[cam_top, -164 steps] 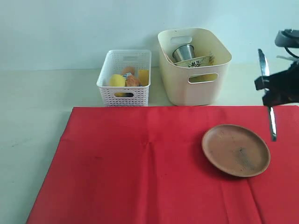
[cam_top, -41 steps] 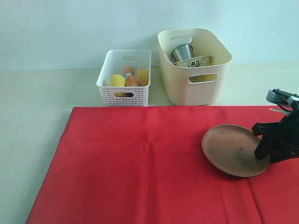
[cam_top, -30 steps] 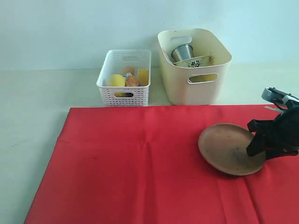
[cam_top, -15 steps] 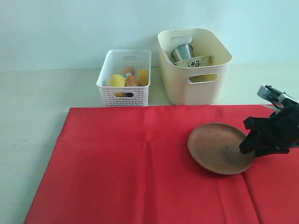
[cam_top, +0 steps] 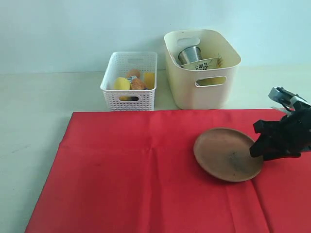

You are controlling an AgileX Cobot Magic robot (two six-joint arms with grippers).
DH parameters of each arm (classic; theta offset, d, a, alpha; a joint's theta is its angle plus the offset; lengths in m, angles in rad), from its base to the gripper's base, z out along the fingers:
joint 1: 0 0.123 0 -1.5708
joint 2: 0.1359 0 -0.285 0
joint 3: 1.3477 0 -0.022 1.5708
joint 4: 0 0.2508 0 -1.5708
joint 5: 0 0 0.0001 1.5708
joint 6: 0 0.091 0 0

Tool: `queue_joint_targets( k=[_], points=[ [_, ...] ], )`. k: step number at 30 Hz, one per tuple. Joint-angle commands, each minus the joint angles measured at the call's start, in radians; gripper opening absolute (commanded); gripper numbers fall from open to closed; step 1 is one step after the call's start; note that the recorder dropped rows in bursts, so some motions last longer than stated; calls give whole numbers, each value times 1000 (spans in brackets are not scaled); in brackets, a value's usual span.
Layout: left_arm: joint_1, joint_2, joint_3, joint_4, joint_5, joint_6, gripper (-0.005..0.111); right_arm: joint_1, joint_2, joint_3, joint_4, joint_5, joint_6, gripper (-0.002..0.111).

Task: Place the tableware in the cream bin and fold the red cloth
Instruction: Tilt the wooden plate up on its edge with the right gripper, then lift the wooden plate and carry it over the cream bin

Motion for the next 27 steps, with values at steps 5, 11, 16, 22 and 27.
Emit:
queue_joint_targets(
  k=[5, 11, 16, 22, 27],
  points=[
    [4, -4, 3, -6, -4, 0, 0, -1, 34, 0, 62, 19, -14, 37],
    [4, -4, 3, -6, -4, 0, 0, -1, 76, 0, 67, -5, -30, 29],
    [4, -4, 3, -6, -4, 0, 0, -1, 66, 0, 58, -41, -41, 0],
    [4, -4, 3, -6, -4, 0, 0, -1, -15, 0, 55, -21, -37, 0],
    [4, -4, 3, -6, -4, 0, 0, -1, -151, 0, 70, 25, -30, 0]
  ],
)
